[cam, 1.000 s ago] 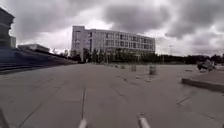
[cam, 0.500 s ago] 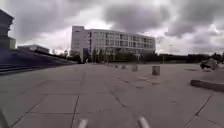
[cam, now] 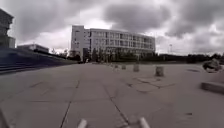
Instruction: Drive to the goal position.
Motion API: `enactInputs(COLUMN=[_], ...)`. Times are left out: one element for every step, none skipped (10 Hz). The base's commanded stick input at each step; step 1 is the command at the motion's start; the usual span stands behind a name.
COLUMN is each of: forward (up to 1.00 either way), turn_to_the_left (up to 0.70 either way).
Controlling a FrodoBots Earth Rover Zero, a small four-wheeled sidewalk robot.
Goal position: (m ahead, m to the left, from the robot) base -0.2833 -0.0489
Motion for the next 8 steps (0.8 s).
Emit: enactInputs(forward=[0.85,0.85,0.85,0.85,0.85,0.85,0.85,0.85], turn_to_the_left=[0.0,0.0,0.0,0.0,0.0,0.0,0.0,-0.17])
